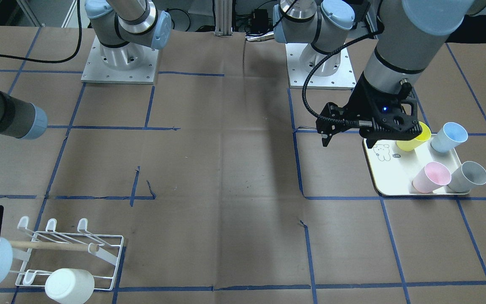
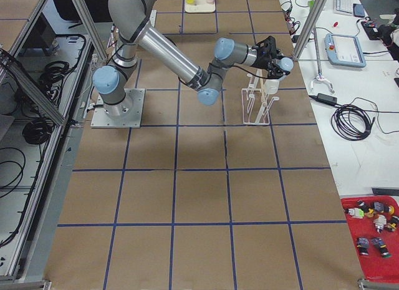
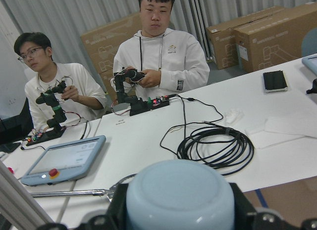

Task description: Transfer IKEA cup to right arm and place on rack

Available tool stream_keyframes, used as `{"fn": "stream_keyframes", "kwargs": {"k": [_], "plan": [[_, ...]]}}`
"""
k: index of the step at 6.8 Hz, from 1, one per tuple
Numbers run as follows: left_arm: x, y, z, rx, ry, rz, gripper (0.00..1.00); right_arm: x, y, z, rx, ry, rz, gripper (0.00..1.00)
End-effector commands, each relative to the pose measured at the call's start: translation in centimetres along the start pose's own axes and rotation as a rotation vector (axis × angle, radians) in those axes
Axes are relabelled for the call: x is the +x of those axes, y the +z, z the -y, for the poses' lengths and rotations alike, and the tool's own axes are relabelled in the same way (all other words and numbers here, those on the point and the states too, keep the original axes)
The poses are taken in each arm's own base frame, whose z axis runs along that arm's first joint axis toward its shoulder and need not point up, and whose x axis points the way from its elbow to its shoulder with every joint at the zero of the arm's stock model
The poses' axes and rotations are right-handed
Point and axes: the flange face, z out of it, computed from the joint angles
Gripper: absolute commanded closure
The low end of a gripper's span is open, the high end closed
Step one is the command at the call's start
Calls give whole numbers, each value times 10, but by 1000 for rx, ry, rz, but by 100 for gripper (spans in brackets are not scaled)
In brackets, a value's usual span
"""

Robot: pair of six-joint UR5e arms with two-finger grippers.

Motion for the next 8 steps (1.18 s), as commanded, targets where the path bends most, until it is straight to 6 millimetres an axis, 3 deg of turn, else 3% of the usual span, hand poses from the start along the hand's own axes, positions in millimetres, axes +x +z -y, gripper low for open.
{"fn": "stream_keyframes", "kwargs": {"k": [1,2,3,5,8], "plan": [[1,-18,-24,-12,-7,11,0,22,18,-23,-52,-110,-29,88],[0,-17,-28,-15,-1,12,0,29,25,-31,-65,-106,-34,88],[-1,-16,-28,-9,-1,13,0,40,27,-26,-59,-115,-47,87],[-1,0,-20,-32,-6,10,0,48,36,-29,-64,-112,-51,87],[-1,-1,-17,-26,-12,10,0,50,43,-48,-97,-96,-49,85]]}}
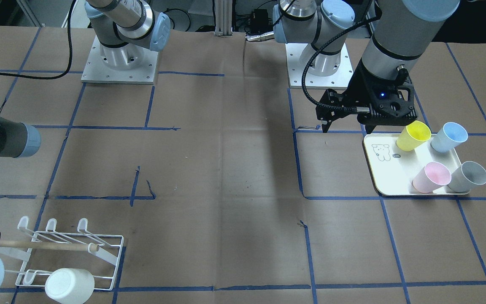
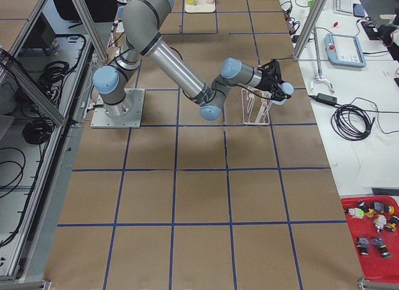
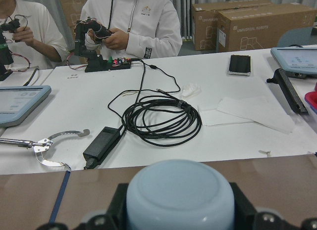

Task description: Transfer IKEA cup to right arm and place on rack

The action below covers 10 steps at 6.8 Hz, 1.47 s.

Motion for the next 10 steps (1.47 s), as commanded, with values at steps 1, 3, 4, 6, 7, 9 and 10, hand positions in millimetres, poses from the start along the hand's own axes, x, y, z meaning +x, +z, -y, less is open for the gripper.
{"fn": "stream_keyframes", "kwargs": {"k": [1,3,4,6,7,9,10], "plan": [[0,-3,0,8,-2,0,0,-2,1,-19,-35,15,5,78],[0,-4,-2,8,-2,0,0,-2,0,-21,-39,16,-3,1],[0,-4,-2,8,-2,0,0,1,0,-21,-45,17,-30,0],[0,-3,-1,6,-2,0,0,1,0,-18,-39,22,-35,0],[0,-4,-1,8,-2,0,0,-2,0,-17,-38,17,-31,0],[0,-4,-1,8,-2,0,0,-14,-6,-7,-26,13,-18,0],[0,-4,-1,8,-2,0,0,-35,-14,4,-49,9,12,0]]}}
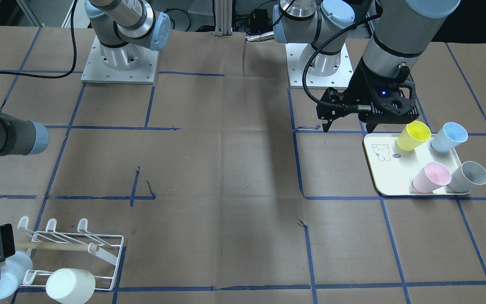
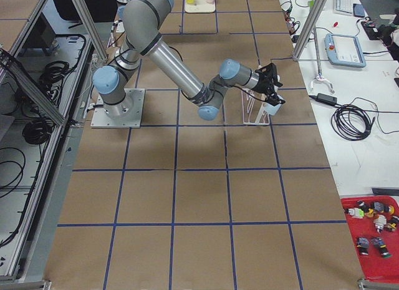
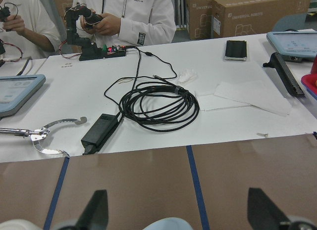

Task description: Transfer IKEA cup to right arm and place on rack

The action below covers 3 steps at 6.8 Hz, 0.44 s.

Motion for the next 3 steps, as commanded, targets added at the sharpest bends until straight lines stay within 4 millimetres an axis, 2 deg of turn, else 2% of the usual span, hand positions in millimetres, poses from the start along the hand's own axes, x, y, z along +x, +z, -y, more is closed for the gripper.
{"fn": "stream_keyframes", "kwargs": {"k": [1,2,3], "plan": [[0,0,0,0,0,-2,0,-49,-15,19,-123,-1,65,0],[0,0,0,0,0,-2,0,-66,-39,43,-161,-5,79,0],[0,1,0,-1,0,-2,0,-75,-73,67,-197,-8,38,0]]}}
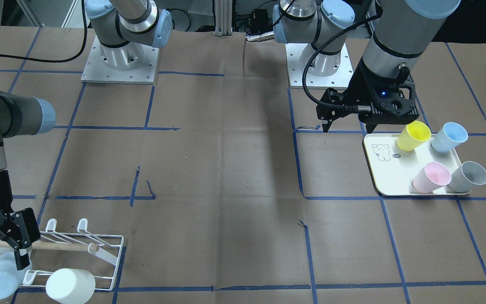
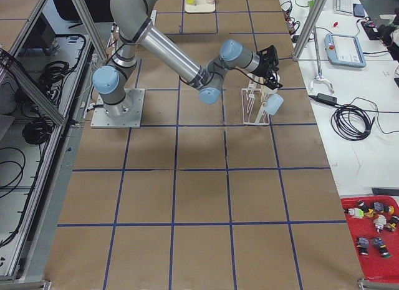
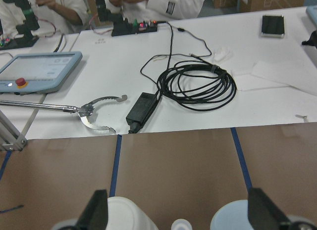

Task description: Transfer IKEA cup to right arm and place on rack

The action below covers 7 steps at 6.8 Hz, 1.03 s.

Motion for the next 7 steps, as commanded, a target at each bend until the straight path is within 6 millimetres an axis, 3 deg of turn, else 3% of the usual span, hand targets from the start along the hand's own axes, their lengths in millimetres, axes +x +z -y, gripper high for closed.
{"fn": "stream_keyframes", "kwargs": {"k": [1,2,4,6,7], "plan": [[0,1,0,-1,0,0,0,-48,-59,22,-184,11,-13,0],[0,1,0,-1,0,0,0,-82,-86,29,-319,-12,-56,0],[1,0,0,0,2,0,0,-140,-114,5,-551,-50,-117,0],[0,1,0,-1,0,0,0,-182,-181,-24,-754,45,-136,0],[0,0,0,0,0,0,0,-197,-200,-36,-822,24,-132,0]]}}
